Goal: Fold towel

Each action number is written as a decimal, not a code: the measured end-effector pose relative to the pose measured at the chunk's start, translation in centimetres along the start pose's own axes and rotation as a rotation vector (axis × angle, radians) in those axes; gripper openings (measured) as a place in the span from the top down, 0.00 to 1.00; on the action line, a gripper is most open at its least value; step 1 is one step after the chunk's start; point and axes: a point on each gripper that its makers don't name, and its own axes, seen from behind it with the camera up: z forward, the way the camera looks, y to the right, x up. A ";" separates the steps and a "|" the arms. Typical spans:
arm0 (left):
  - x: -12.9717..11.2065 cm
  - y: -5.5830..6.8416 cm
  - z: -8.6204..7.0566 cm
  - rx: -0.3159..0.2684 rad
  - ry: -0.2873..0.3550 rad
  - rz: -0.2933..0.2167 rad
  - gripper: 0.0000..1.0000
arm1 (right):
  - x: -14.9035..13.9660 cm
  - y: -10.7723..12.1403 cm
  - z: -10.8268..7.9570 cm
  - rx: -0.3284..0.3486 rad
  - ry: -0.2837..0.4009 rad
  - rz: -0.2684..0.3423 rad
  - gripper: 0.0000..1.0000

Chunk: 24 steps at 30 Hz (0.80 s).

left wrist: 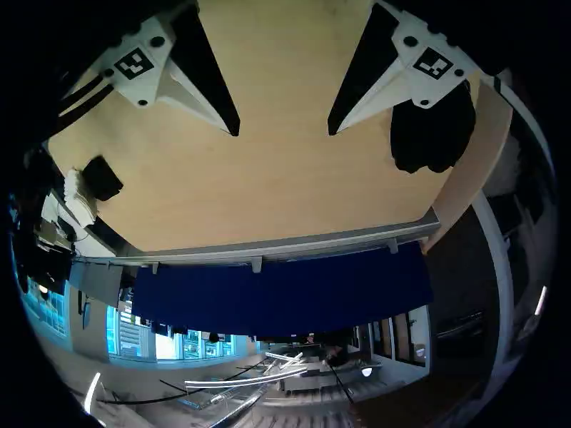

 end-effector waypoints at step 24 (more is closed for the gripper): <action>8.7 -4.9 0.6 0.032 0.324 -0.051 0.09 | 6.6 -8.6 -0.7 -0.032 0.161 0.050 0.01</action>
